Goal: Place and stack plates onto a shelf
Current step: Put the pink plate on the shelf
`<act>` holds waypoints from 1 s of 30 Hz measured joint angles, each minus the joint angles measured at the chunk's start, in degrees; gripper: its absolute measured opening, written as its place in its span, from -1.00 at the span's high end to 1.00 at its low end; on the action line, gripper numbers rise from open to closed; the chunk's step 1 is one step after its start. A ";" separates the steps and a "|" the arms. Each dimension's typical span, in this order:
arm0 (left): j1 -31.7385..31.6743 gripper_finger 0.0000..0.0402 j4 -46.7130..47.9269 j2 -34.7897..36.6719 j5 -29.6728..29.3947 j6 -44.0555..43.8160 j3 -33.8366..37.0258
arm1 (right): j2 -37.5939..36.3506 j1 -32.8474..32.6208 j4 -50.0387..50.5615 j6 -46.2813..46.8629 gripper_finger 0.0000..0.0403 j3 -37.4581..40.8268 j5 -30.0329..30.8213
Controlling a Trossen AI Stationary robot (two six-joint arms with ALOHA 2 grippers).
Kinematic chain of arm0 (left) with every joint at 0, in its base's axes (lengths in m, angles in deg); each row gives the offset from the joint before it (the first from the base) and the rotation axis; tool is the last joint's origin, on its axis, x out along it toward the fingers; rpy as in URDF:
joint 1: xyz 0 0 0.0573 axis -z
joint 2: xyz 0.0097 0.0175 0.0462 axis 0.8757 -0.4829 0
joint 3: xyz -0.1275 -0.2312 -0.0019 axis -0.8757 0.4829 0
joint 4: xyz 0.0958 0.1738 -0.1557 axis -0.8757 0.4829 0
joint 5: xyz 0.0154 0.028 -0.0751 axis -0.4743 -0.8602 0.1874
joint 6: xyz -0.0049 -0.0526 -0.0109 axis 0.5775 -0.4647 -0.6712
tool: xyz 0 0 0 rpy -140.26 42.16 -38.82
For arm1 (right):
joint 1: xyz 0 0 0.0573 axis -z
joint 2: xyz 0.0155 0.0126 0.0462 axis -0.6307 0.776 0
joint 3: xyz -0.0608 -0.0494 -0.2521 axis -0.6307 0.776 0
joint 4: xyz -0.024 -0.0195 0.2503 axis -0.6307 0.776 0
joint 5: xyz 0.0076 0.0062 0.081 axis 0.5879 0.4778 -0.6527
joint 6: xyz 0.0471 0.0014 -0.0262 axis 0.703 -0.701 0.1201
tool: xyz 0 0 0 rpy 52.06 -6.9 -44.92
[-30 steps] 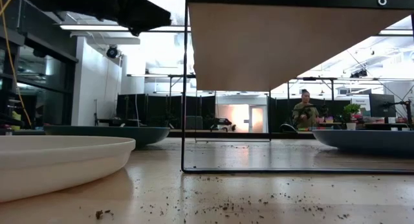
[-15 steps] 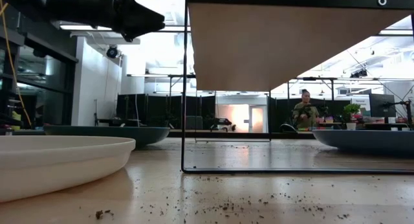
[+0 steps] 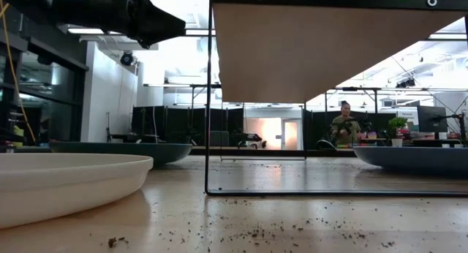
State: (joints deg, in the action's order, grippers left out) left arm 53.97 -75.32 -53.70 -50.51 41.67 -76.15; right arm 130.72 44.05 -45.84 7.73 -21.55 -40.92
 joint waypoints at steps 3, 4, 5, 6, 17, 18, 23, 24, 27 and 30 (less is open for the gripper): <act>0.00 0.22 0.02 0.00 0.00 -0.02 0.00 | 2.42 2.83 0.04 1.17 0.37 0.00 -2.77; 0.00 0.22 0.02 0.00 0.00 -0.02 0.00 | 2.88 3.76 0.00 1.41 0.37 0.00 -3.89; 0.00 0.22 0.02 0.00 0.00 0.03 0.00 | 3.19 4.68 0.00 2.10 0.37 0.00 -5.36; 0.00 0.22 0.06 0.00 0.00 0.01 0.00 | 3.30 5.60 0.04 2.73 0.37 0.00 -6.92; 0.00 0.22 1.33 -0.04 -0.01 0.01 0.00 | 3.26 9.62 -0.62 5.78 0.37 0.00 -24.58; 0.00 0.22 1.23 -0.04 -0.02 0.01 0.00 | 3.26 9.51 -0.67 5.75 0.37 0.00 -25.45; 0.00 0.22 1.20 -0.04 -0.02 0.03 0.00 | 3.26 9.38 0.09 5.68 0.37 0.00 -27.68; 0.00 0.22 1.20 -0.04 -0.02 0.03 0.00 | 3.26 9.38 0.07 5.66 0.37 0.00 -28.92; 0.00 0.22 1.20 -0.04 -0.02 0.07 0.00 | 3.25 9.38 0.23 5.80 0.37 0.00 -33.28; 0.00 0.22 1.11 -0.04 -0.02 0.09 0.00 | 3.24 9.33 2.81 6.52 0.37 -0.34 -34.79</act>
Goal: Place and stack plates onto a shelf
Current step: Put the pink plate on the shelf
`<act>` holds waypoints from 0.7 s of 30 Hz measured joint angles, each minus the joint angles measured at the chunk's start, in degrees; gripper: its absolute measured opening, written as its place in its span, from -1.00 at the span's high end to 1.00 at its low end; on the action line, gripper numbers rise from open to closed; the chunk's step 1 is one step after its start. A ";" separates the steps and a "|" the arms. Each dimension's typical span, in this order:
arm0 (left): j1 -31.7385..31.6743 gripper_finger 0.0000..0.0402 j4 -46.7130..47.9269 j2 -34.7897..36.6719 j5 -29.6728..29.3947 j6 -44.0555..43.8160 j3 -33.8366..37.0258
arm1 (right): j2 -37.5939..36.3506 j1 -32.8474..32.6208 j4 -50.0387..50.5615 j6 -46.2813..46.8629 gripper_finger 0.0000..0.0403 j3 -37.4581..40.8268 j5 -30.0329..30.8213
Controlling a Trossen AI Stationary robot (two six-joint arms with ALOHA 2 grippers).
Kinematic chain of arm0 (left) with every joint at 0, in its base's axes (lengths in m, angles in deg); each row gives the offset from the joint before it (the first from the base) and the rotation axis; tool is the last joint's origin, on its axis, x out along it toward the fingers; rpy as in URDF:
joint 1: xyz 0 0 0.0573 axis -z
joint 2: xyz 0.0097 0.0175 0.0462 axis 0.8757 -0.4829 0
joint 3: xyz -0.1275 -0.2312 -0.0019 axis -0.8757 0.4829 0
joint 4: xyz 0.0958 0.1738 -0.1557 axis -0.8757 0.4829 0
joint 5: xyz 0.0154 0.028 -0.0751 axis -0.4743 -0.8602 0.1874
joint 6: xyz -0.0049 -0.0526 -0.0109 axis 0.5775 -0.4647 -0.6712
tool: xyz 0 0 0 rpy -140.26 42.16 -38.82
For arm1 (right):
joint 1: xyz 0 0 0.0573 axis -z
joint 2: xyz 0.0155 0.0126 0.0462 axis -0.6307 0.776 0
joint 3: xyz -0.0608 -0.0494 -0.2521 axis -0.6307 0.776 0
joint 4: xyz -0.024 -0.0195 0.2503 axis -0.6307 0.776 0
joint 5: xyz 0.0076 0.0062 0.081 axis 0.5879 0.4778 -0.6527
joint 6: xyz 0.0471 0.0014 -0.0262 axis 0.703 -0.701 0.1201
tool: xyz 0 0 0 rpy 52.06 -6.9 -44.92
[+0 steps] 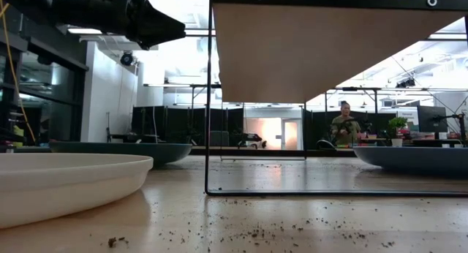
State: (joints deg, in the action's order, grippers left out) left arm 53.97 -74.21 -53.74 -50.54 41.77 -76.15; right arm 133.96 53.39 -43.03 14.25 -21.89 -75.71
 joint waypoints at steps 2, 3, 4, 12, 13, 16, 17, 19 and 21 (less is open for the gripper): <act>0.00 0.22 0.00 0.00 -0.01 0.02 0.00 | 0.00 0.03 5.39 0.33 0.38 -1.40 0.14; 0.00 0.22 0.00 0.00 0.00 0.02 0.00 | 0.00 -0.04 7.69 0.32 0.38 -2.26 0.48; 0.00 0.22 0.00 0.00 0.00 0.02 0.00 | 0.00 -0.19 9.60 0.28 0.39 -3.06 1.10; 0.00 0.22 0.07 0.00 0.00 -0.04 0.00 | -0.02 -3.18 11.45 -2.43 0.44 -4.25 3.62; 0.00 0.22 0.07 0.00 0.00 -0.04 0.00 | -0.02 -3.21 11.37 -2.43 0.44 -4.25 3.63; 0.00 0.22 0.07 0.00 0.00 -0.09 0.00 | 0.00 -3.19 10.50 -1.78 0.44 -4.25 3.83; 0.00 0.22 0.07 0.00 0.00 -0.07 0.00 | -0.02 -3.19 9.73 -1.31 0.44 -4.25 3.99; 0.00 0.22 0.02 0.00 0.00 -0.06 0.00 | 0.01 -3.19 7.57 -0.13 0.44 -4.25 4.87; 0.00 0.22 -0.38 -0.02 0.00 -0.07 0.00 | 0.77 -3.19 4.38 0.63 0.44 -4.27 6.01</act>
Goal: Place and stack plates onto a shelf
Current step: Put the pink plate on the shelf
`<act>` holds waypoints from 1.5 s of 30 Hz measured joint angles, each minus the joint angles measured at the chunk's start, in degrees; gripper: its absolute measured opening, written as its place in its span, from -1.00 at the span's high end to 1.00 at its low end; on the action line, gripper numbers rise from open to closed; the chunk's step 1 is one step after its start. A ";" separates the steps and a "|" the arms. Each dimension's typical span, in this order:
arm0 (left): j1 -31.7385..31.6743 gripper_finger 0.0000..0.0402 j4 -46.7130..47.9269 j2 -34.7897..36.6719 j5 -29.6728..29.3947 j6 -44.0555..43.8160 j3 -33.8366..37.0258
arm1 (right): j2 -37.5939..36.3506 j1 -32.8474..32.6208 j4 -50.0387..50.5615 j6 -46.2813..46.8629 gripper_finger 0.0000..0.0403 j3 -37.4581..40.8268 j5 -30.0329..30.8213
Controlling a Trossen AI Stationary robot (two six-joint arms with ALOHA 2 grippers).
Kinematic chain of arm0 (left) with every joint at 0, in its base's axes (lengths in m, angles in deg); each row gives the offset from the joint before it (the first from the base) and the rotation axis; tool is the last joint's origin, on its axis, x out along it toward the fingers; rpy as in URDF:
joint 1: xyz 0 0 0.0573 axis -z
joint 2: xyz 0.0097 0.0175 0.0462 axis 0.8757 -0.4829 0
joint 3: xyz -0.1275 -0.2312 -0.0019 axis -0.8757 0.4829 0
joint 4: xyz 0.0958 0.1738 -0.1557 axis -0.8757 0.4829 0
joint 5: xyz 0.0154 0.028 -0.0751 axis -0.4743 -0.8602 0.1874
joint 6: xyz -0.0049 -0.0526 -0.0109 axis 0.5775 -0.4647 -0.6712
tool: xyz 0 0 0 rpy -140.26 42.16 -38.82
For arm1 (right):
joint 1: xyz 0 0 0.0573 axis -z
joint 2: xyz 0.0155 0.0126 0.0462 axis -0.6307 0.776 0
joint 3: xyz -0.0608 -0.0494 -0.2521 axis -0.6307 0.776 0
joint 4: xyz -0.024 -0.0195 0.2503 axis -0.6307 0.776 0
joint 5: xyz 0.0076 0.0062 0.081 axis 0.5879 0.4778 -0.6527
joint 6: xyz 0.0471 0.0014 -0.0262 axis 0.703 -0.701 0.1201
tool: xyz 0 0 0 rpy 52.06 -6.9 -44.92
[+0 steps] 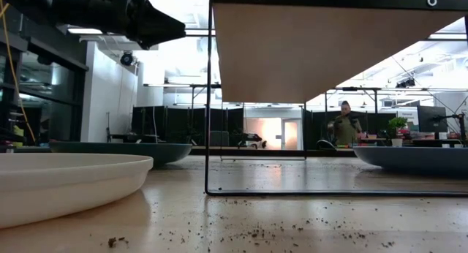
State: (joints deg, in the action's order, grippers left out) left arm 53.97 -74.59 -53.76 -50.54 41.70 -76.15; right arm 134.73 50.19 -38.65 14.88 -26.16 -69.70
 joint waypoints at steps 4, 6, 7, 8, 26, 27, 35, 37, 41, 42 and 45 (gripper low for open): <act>0.01 0.22 -0.58 0.00 0.00 0.00 0.00 | 3.42 0.00 -3.24 -0.09 0.50 -1.13 0.35; 0.00 0.22 -0.66 0.00 0.00 0.00 0.00 | 6.05 0.00 -2.40 -0.08 0.59 -3.37 0.45; 0.02 0.22 -0.65 0.00 0.00 0.01 0.00 | 7.49 -0.03 -1.40 -0.13 0.65 -4.72 1.04; 0.02 0.22 -0.64 0.00 0.00 0.02 0.00 | 8.88 -0.30 -0.27 -0.40 0.72 -6.12 1.70; 0.09 0.22 1.78 0.00 0.00 -1.36 0.00 | 27.66 -4.13 20.84 -5.06 0.99 -26.47 8.63; 0.09 0.22 1.80 0.00 0.00 -1.36 0.00 | 27.78 -4.13 21.02 -5.06 0.99 -26.62 8.64; 0.09 0.22 1.91 0.00 0.00 -1.38 0.00 | 26.99 -4.47 24.29 -4.77 1.00 -26.77 8.57; 0.09 0.22 2.06 0.00 0.00 -1.38 0.00 | 26.73 -4.78 25.21 -4.74 1.00 -26.77 8.49; 0.09 0.22 1.92 0.00 0.00 -1.39 0.00 | 26.23 -5.61 25.45 -4.59 1.00 -26.75 8.30; 0.09 0.22 1.82 0.00 0.00 -1.38 0.00 | 26.03 -5.87 25.57 -4.58 1.00 -26.70 8.12; 0.09 0.22 1.84 0.00 0.00 -1.40 0.00 | 25.74 -6.52 25.73 -4.58 1.00 -26.64 7.87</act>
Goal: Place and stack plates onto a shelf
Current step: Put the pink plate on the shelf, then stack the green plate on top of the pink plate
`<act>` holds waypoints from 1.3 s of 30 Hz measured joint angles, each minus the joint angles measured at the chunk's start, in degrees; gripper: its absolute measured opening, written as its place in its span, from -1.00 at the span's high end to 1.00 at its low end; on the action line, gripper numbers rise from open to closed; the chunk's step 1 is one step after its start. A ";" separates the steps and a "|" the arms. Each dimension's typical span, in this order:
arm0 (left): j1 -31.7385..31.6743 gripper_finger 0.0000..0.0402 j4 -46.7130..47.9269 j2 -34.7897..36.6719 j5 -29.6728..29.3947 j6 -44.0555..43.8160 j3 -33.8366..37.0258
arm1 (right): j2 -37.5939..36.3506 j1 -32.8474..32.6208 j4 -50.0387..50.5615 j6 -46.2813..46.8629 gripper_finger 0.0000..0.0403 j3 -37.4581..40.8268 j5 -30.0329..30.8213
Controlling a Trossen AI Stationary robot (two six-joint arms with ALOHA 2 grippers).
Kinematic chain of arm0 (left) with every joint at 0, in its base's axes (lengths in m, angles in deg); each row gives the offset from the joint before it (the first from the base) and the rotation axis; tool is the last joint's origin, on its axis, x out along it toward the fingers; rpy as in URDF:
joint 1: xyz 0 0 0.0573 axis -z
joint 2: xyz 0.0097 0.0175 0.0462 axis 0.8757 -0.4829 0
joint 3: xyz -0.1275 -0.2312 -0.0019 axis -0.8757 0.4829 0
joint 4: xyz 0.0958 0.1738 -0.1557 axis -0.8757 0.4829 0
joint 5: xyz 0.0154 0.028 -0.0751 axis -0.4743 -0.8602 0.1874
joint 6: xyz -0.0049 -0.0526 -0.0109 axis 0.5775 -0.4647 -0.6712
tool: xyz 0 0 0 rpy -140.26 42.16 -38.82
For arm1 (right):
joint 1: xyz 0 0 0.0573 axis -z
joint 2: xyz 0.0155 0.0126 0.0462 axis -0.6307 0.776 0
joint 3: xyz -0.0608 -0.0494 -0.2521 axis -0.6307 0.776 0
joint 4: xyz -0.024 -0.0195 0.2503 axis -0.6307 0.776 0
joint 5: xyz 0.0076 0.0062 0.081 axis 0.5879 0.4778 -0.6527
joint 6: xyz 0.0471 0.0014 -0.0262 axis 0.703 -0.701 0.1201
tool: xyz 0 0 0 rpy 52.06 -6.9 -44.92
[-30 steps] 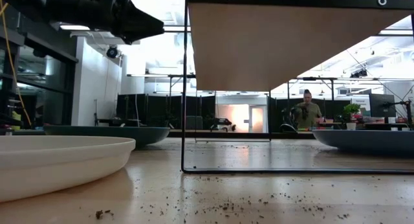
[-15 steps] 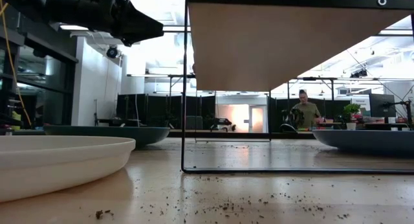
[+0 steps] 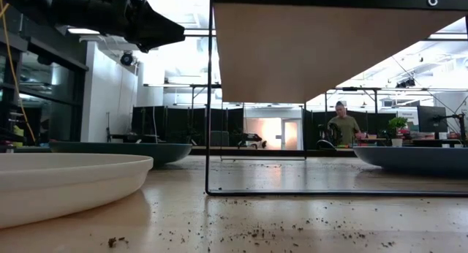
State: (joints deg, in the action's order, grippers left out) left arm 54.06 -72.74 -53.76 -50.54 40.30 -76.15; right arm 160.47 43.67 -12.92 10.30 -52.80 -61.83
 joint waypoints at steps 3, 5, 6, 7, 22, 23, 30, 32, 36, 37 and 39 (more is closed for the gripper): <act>0.00 0.22 -0.01 0.00 0.00 0.00 0.00 | 0.00 -0.23 -0.15 -0.45 1.00 0.00 0.01; 0.00 0.22 -0.02 0.00 0.01 0.00 0.00 | 0.00 -0.23 -0.35 -0.47 1.00 0.04 0.36; 0.00 0.22 -0.01 0.00 0.00 0.00 0.00 | 0.00 -0.23 -0.43 -0.46 1.00 0.05 1.05; 0.00 0.22 -0.02 0.00 0.00 0.00 0.00 | 0.00 -0.24 -0.44 -0.46 1.00 0.07 2.22; 0.00 0.22 0.14 0.00 0.00 -0.13 0.00 | -2.23 -1.19 -1.17 -1.99 1.00 0.11 7.49; 0.00 0.22 0.35 0.00 0.00 -0.18 0.00 | -3.34 -1.62 -0.88 -2.14 1.00 0.25 8.15; 0.02 0.22 2.15 0.00 0.02 -0.44 0.00 | -17.60 -4.83 -5.83 -3.04 1.00 10.34 11.05; 0.02 0.22 1.75 0.00 0.02 -1.10 0.00 | -23.40 -5.13 -9.21 -2.99 1.00 14.96 11.20; 0.02 0.22 0.92 0.00 0.02 -1.18 0.00 | -35.13 -5.01 -18.19 -3.38 1.00 24.81 10.54; 0.02 0.22 0.87 0.00 0.02 -1.16 0.00 | -37.69 -4.89 -20.16 -3.41 1.00 26.96 10.20; 0.02 0.22 0.65 0.00 0.02 -0.78 0.00 | -42.06 -4.63 -23.63 -3.42 1.00 30.69 9.92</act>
State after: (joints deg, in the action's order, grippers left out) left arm 54.08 -72.10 -53.76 -50.51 39.52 -76.15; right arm 118.41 39.04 -36.54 6.88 -22.11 -51.92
